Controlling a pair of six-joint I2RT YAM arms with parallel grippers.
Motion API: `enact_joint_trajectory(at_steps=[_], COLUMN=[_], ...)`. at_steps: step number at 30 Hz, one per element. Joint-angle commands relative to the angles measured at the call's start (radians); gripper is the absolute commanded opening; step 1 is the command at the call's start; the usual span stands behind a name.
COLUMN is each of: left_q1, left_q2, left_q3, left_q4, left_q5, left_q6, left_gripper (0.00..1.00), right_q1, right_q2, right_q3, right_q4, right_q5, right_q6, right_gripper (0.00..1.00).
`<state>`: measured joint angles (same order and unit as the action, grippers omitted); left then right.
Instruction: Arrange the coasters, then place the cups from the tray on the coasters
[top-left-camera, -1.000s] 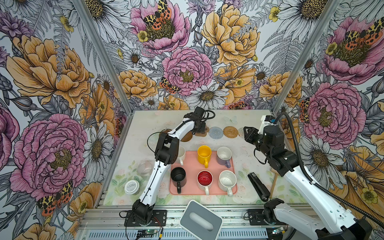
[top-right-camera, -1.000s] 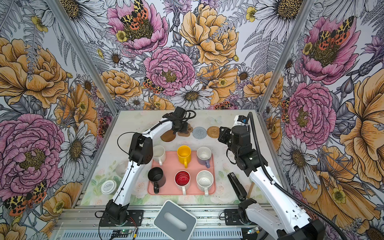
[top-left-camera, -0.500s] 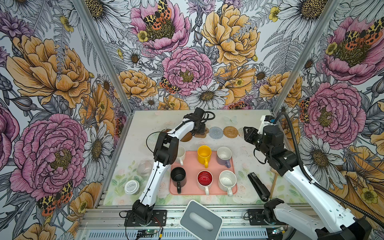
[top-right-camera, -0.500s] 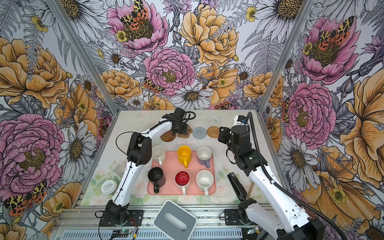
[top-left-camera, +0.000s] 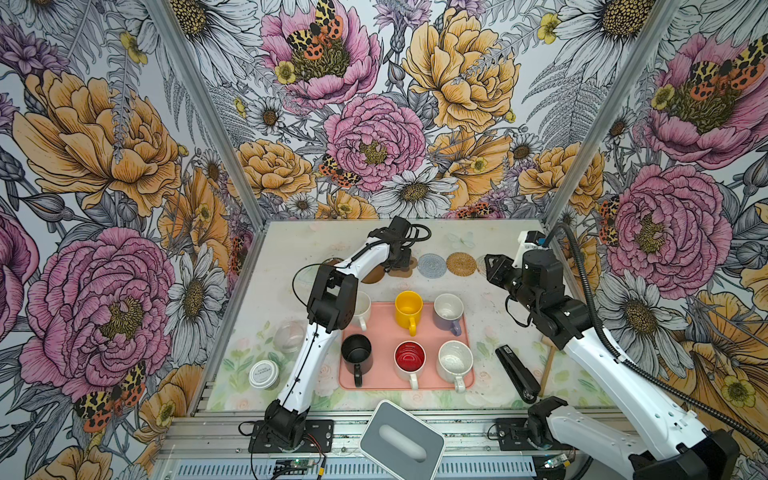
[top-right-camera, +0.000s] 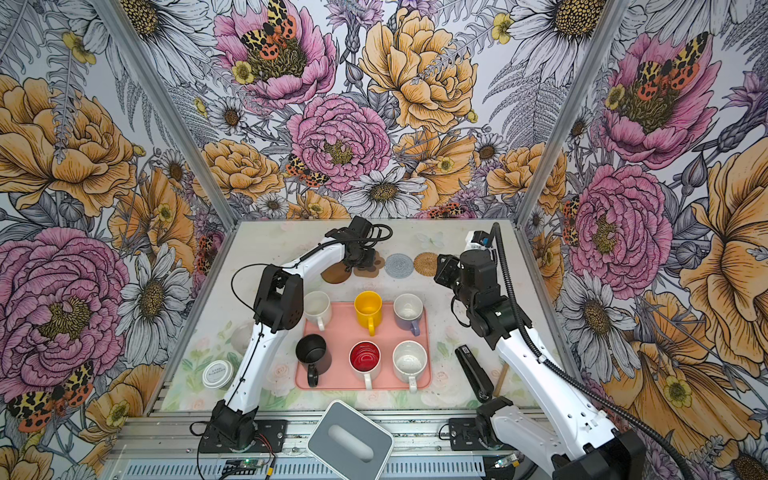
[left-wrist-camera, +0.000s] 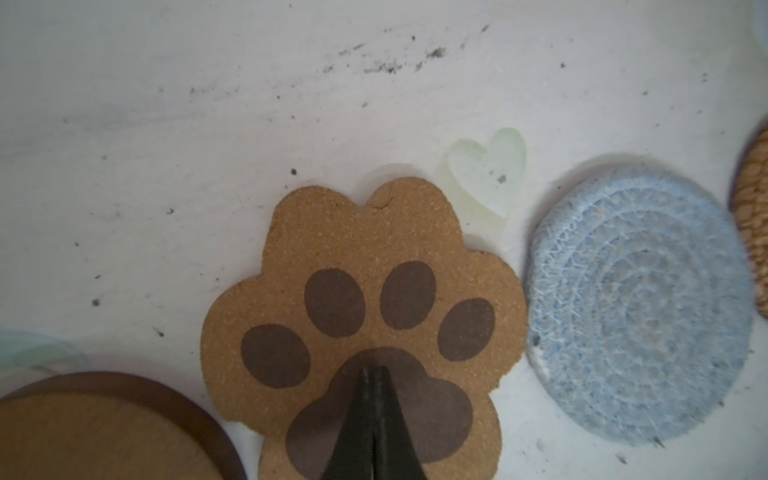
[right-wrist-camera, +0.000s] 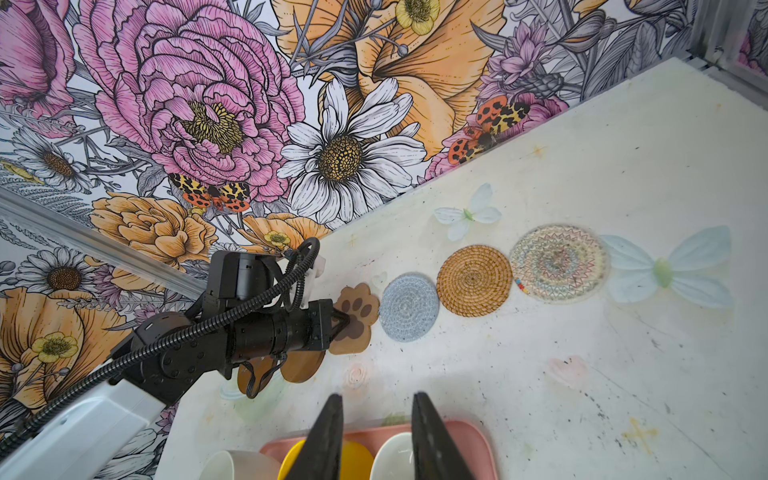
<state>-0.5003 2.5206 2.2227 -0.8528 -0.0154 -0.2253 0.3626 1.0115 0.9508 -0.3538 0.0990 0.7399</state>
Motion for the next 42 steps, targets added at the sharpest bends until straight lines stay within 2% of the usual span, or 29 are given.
enact_joint_trajectory(at_steps=[1,16,27,42], left_q1=[-0.006,0.016,0.003,0.009], left_q2=[0.041,0.049,-0.016,0.140], left_q3=[-0.006,0.119,0.050,0.171], left_q4=[-0.164,-0.168,-0.165,-0.164], left_q5=[-0.011,-0.024,-0.032,-0.006], left_q6=[-0.001,-0.015,-0.026,-0.063], left_gripper=[0.00,0.01,0.00,0.00], right_q1=[-0.003,-0.001,-0.001,-0.003], right_q2=[0.005,-0.018,-0.031,-0.047], right_q3=[0.020,0.012,0.003,-0.010], right_q4=[0.022,0.020,0.020,0.021], right_q5=[-0.014,-0.019,-0.012,0.005], right_q6=[-0.012,-0.011,-0.012,-0.019], right_gripper=[0.31,0.31,0.31,0.31])
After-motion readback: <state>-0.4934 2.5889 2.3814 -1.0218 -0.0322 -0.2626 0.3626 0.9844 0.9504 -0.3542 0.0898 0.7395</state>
